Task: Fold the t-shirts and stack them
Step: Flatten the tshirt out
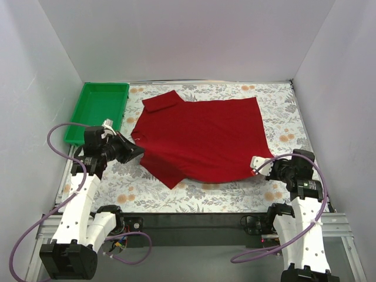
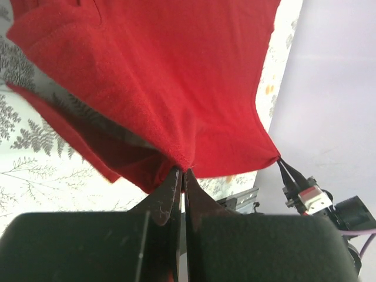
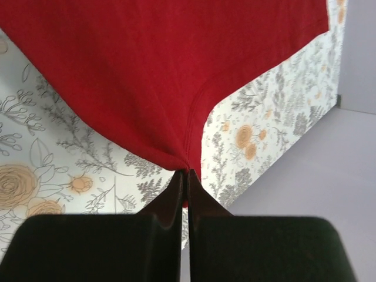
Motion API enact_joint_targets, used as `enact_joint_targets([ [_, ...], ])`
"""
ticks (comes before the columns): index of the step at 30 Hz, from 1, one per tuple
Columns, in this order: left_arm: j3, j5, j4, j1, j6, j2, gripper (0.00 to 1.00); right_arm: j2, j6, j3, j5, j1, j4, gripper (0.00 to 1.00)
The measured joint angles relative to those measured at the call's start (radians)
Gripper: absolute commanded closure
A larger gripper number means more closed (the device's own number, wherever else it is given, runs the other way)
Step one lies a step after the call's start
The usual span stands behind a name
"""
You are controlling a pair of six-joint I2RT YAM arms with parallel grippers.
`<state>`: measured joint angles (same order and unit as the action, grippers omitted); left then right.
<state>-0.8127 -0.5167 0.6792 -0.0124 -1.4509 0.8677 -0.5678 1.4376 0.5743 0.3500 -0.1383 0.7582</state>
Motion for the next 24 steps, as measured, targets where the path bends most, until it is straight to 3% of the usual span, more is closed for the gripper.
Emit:
enact_joint_targets([
  [8,0.156,-0.031,0.048,-0.012,0.015,-0.006,1.0,0.06,0.085,-0.083,-0.049,0.0,0.064,0.99],
  [9,0.169,-0.035,0.054,-0.015,0.016,-0.006,1.0,0.063,0.09,-0.083,-0.049,0.0,0.069,0.93],
  [10,0.176,-0.039,0.062,-0.019,0.019,-0.006,0.98,0.064,0.094,-0.083,-0.048,-0.001,0.077,0.72],
  [11,0.178,-0.041,0.071,-0.024,0.023,-0.006,0.78,0.064,0.093,-0.083,-0.048,-0.001,0.085,0.61],
  [13,0.172,-0.045,0.084,-0.037,0.034,-0.005,0.62,0.064,0.101,-0.082,-0.046,-0.003,0.094,0.46],
  [14,0.161,-0.044,0.096,-0.044,0.043,-0.002,0.5,0.063,0.098,-0.08,-0.042,-0.004,0.101,0.43],
  [17,0.07,-0.032,0.134,-0.063,0.075,0.027,0.27,0.038,0.076,-0.053,-0.014,-0.004,0.108,0.37],
  [19,-0.011,-0.008,0.147,-0.069,0.092,0.048,0.19,-0.007,0.041,-0.008,0.014,-0.004,0.102,0.36],
  [24,-0.106,0.02,0.028,-0.069,0.126,0.044,0.19,-0.211,-0.153,0.123,0.136,-0.004,0.009,0.34],
])
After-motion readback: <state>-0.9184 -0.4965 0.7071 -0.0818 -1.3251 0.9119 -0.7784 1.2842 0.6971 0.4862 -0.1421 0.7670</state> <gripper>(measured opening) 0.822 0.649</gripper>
